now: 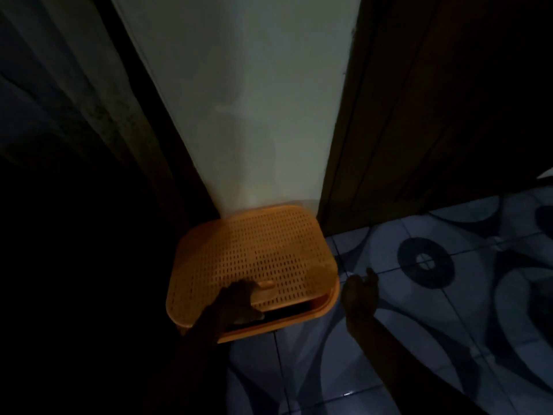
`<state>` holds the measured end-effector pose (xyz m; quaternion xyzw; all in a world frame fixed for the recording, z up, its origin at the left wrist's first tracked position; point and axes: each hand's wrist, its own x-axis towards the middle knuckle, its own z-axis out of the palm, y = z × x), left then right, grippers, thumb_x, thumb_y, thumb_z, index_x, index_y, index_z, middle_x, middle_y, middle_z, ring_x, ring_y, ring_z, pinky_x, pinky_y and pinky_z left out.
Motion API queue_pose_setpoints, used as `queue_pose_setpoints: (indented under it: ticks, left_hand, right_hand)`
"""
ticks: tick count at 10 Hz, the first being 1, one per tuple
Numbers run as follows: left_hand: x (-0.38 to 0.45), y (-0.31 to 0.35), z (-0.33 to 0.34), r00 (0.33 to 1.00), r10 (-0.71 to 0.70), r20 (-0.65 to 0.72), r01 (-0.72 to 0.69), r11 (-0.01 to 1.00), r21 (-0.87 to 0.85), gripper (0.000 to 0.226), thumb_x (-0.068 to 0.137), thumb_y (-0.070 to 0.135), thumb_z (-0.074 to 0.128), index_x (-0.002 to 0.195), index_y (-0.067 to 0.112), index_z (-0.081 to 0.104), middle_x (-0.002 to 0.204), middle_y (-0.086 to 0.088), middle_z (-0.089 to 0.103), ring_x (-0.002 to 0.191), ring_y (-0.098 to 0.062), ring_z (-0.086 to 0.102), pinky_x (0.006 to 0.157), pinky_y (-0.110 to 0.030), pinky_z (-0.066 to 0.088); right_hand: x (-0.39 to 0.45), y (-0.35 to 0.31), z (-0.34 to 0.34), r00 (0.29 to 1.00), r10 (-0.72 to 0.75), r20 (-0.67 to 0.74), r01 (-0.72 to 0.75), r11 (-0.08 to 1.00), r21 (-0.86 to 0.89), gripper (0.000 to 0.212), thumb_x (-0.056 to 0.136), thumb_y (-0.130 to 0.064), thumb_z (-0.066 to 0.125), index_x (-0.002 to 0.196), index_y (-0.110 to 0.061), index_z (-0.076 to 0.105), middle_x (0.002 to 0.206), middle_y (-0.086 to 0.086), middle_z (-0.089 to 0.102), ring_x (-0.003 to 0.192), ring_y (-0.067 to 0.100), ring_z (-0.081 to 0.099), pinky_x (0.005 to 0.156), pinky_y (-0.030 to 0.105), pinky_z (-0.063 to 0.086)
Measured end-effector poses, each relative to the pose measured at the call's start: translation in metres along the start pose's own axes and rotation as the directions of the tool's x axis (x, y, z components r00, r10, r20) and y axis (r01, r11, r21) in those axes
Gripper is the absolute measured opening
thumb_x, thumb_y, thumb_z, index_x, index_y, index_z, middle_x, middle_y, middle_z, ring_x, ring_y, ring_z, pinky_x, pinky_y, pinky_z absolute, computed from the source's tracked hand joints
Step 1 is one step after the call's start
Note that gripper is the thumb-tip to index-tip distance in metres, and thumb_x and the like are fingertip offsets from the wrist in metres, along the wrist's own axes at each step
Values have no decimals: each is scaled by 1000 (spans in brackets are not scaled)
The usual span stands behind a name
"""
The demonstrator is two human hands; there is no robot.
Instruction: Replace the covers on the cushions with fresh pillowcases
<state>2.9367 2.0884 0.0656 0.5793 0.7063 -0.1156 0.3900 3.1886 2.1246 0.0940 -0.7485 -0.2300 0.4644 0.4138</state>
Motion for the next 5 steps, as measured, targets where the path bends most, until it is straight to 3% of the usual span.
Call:
queue_pose_setpoints:
  ticks: [1, 2, 3, 4, 5]
  left_hand:
    - [4, 4, 27, 1000, 22, -12, -22, 1000, -10, 82, 84, 46, 73, 153, 30, 32, 159, -3, 29, 144, -24, 30, 117, -38, 29]
    - [7, 3, 53, 998, 37, -46, -38, 999, -32, 84, 79, 44, 74, 151, 42, 31, 159, 1, 32, 144, -22, 33, 116, -39, 32]
    - [34, -14, 78, 998, -45, 42, 46, 999, -21, 94, 75, 55, 68, 155, 32, 24, 156, -5, 30, 142, -30, 34, 118, -42, 30]
    - [62, -31, 86, 999, -23, 28, 26, 995, -93, 73, 74, 67, 55, 137, 41, 30, 148, -12, 45, 131, -32, 48, 112, -45, 39]
    - [11, -2, 30, 996, 6, -85, -8, 1000, -19, 80, 89, 51, 61, 155, 30, 22, 161, 0, 29, 145, -25, 32, 119, -43, 30]
  right_hand:
    - [2, -16, 4, 990, -129, 64, 136, 984, -112, 51, 106, -10, 42, 156, -7, 31, 157, 14, 38, 139, 31, 40, 105, 18, 28]
    - [7, -21, 11, 957, -223, 183, 257, 948, -189, 50, 108, -15, 39, 157, -12, 29, 162, 10, 32, 146, 26, 33, 107, 20, 26]
    - [0, -21, 15, 900, -344, 267, 403, 891, -208, 50, 108, -19, 42, 156, -17, 32, 162, 7, 32, 148, 26, 30, 121, 36, 24]
    - [-10, -32, 16, 841, -445, 310, 508, 846, -164, 52, 105, -27, 46, 156, -19, 35, 158, 6, 39, 144, 25, 38, 118, 34, 29]
    - [-22, -65, 16, 776, -513, 367, 580, 809, -97, 50, 107, -20, 45, 156, -21, 36, 159, 1, 38, 146, 19, 35, 116, 27, 27]
